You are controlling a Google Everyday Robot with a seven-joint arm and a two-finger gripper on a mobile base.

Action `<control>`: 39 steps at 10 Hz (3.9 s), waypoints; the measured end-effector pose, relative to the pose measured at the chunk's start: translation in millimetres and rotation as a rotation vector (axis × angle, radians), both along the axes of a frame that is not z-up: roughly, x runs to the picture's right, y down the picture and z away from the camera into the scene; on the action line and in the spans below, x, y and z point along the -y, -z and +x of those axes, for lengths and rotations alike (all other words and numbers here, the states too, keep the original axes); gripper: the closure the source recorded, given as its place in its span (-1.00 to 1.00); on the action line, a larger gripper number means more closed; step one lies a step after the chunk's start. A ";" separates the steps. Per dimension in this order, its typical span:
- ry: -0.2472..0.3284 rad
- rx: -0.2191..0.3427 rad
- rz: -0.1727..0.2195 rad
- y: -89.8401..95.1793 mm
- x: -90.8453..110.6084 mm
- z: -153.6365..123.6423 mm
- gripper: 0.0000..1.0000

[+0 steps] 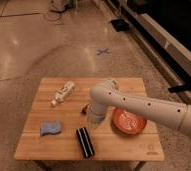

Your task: Push the eraser across the table

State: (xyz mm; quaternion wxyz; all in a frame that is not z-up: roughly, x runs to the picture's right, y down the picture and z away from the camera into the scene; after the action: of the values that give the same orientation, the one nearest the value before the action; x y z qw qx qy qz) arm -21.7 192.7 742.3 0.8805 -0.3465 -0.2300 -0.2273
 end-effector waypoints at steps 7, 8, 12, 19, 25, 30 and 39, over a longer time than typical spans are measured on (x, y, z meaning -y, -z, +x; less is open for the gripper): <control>0.022 -0.169 0.082 -53.9 -41.6 10.3 1.00; 0.022 -0.176 0.084 -55.4 -45.0 5.4 1.00; 0.001 -0.184 0.082 -57.3 -48.6 -11.4 1.00; 0.038 -0.093 0.087 -47.7 -42.9 -51.3 1.00; 0.094 -0.023 0.091 -38.4 -44.6 -77.3 1.00; 0.134 0.014 0.088 -32.6 -50.0 -90.8 1.00; 0.035 -0.058 0.080 -42.6 -40.9 -54.8 1.00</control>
State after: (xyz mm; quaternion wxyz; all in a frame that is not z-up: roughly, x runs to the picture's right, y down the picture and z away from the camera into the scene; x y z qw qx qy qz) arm -76.5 233.6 784.9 0.8960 -0.3213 -0.1890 -0.2414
